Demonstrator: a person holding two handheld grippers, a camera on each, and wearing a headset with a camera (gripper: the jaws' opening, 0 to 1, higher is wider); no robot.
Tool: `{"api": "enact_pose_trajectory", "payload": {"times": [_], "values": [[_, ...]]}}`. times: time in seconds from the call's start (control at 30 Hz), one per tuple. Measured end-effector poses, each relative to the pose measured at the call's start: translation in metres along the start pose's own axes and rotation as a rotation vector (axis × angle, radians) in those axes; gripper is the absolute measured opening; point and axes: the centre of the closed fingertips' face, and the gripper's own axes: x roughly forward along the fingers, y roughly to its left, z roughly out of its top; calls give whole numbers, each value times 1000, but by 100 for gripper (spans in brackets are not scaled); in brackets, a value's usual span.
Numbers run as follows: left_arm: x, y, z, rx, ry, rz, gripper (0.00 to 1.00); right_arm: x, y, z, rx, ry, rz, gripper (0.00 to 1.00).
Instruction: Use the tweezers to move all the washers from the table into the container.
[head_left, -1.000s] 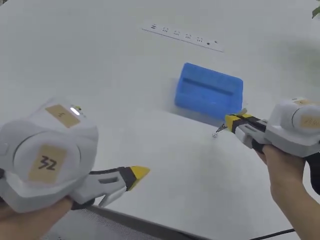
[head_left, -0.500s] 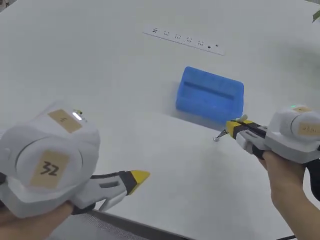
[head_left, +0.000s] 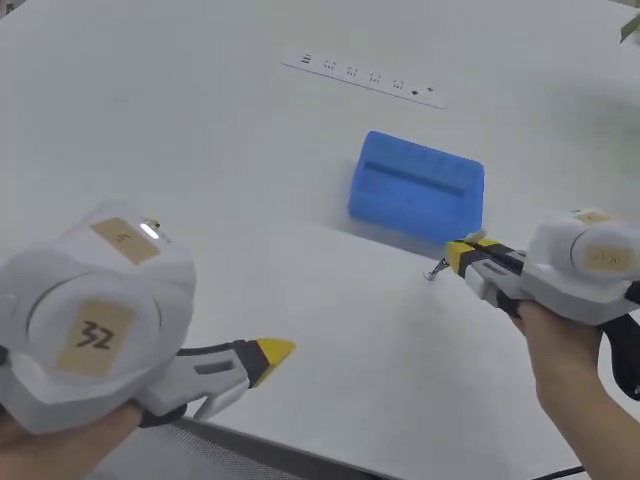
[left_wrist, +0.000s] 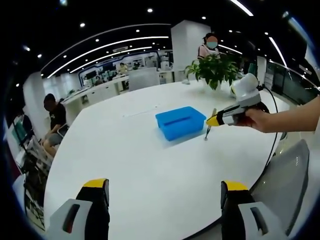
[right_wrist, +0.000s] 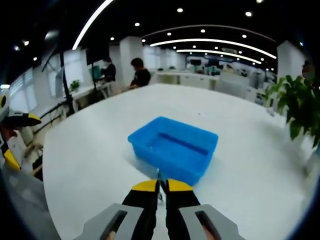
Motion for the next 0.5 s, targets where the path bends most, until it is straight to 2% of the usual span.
{"api": "enact_pose_trajectory", "payload": {"times": [0.23, 0.5], "values": [[-1, 2, 2, 5, -5, 3, 94, -3, -5, 4, 41, -7, -3, 1], [-3, 3, 2, 5, -9, 9, 94, -15, -4, 25, 64, -42, 6, 0]]}}
